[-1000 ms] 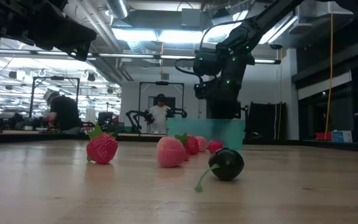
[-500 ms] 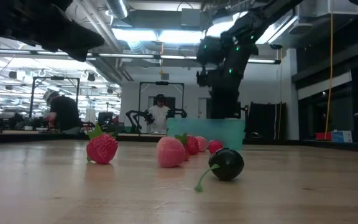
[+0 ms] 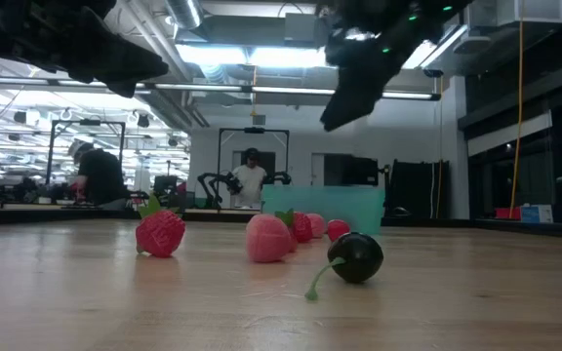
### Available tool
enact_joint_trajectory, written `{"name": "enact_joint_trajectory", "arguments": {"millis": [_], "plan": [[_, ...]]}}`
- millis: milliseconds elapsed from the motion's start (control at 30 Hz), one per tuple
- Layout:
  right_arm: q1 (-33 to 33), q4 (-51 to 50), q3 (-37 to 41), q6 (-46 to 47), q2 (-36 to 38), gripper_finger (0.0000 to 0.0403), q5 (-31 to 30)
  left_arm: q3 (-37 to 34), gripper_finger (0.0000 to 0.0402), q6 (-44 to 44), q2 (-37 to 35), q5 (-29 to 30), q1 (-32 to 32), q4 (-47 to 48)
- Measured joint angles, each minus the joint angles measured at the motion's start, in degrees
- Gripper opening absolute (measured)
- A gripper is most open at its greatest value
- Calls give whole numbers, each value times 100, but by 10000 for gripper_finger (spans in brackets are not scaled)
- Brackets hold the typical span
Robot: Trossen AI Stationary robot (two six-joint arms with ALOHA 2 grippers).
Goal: Pick and placing Produce into tupperware
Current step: Put the red strawberry into the blue bin
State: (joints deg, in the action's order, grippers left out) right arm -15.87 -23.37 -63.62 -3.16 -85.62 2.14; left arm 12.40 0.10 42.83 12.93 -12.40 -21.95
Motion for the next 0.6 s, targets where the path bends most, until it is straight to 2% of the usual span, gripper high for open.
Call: {"name": "enact_joint_trajectory", "arguments": {"millis": [233, 367, 600], "plan": [[568, 1169, 1381, 255, 1282, 243, -145, 0, 94, -163, 0, 22, 0, -167], [894, 1638, 2032, 440, 1917, 243, -195, 7, 107, -299, 0, 303, -1, -219], [1303, 1688, 2623, 911, 2658, 243, -462, 82, 134, -369, 92, 582, -20, -56]]}}
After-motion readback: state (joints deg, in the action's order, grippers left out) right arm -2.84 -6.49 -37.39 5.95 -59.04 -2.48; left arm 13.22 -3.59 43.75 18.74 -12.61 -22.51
